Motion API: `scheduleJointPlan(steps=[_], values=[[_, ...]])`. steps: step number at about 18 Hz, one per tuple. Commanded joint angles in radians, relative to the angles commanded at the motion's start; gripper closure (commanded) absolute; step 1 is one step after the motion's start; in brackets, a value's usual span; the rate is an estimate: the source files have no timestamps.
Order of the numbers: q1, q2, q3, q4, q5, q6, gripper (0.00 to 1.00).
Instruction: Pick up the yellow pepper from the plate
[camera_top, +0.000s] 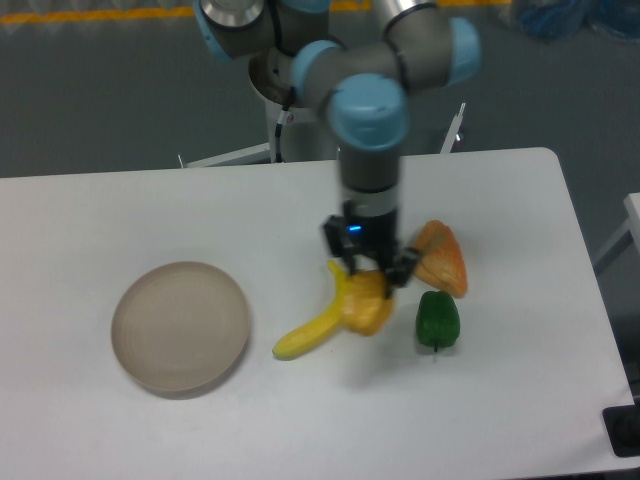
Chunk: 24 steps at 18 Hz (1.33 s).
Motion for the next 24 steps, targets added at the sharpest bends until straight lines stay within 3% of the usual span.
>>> scheduleJointPlan(steps=[2,9,24], values=[[0.025,-0.023,0.043,-0.001,0.003,0.025,0.63],[0.022,-0.058,0.071,-0.002,0.043,0.037,0.63],[0.023,-0.06,0.069,0.0,0.044,0.036,0.63]])
